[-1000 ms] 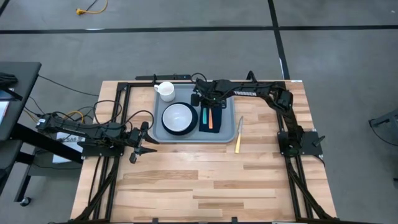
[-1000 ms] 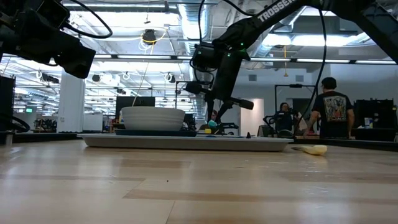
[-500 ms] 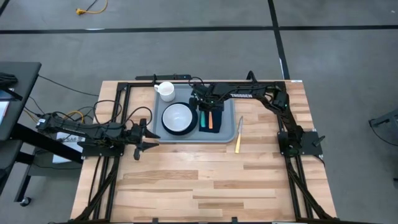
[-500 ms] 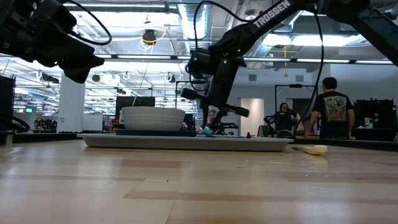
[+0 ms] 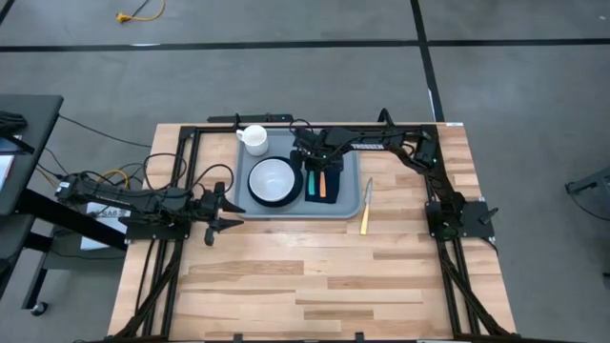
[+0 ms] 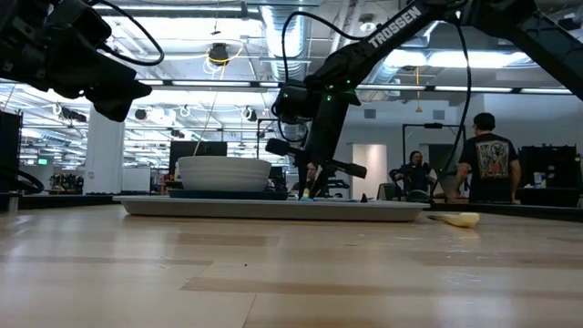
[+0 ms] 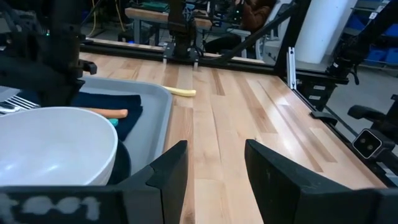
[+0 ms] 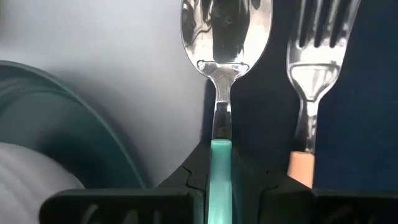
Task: Set up tray
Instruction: Put the blue spoon on the left side of the orange fork
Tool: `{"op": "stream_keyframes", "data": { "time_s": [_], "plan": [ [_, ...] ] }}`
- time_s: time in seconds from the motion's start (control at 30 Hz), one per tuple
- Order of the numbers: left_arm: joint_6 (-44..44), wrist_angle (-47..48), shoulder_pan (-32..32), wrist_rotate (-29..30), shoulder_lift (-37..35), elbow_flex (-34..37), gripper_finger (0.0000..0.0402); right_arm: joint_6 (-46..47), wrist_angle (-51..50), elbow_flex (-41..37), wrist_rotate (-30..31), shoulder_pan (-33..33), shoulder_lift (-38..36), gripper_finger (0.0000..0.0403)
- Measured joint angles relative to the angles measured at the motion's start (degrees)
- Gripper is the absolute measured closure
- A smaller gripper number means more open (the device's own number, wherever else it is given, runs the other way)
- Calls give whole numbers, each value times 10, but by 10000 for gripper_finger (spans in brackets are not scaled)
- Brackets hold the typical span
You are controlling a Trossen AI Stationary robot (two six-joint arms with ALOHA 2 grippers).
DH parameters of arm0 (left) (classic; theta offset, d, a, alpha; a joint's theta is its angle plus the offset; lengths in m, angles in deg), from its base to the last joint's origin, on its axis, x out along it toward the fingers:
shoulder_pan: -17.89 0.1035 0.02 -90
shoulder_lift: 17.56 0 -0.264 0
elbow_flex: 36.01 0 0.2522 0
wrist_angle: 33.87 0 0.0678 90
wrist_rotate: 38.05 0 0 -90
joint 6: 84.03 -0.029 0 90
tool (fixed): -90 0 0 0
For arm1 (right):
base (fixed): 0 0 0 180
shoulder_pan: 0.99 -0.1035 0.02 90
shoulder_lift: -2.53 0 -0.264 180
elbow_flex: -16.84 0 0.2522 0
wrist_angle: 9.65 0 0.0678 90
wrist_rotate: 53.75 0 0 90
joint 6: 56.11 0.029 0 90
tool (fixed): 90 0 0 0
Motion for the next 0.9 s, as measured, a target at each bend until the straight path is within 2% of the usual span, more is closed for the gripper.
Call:
{"op": "stream_keyframes", "data": {
  "time_s": [0.33, 0.9],
  "plan": [
    [-2, 0, 0, -3, 0, 0, 254, 1, -39, 0, 6, 0, 0, 372],
    [-2, 0, 0, -4, 0, 0, 254, 11, -33, 0, 3, 0, 0, 346]
  ]
}}
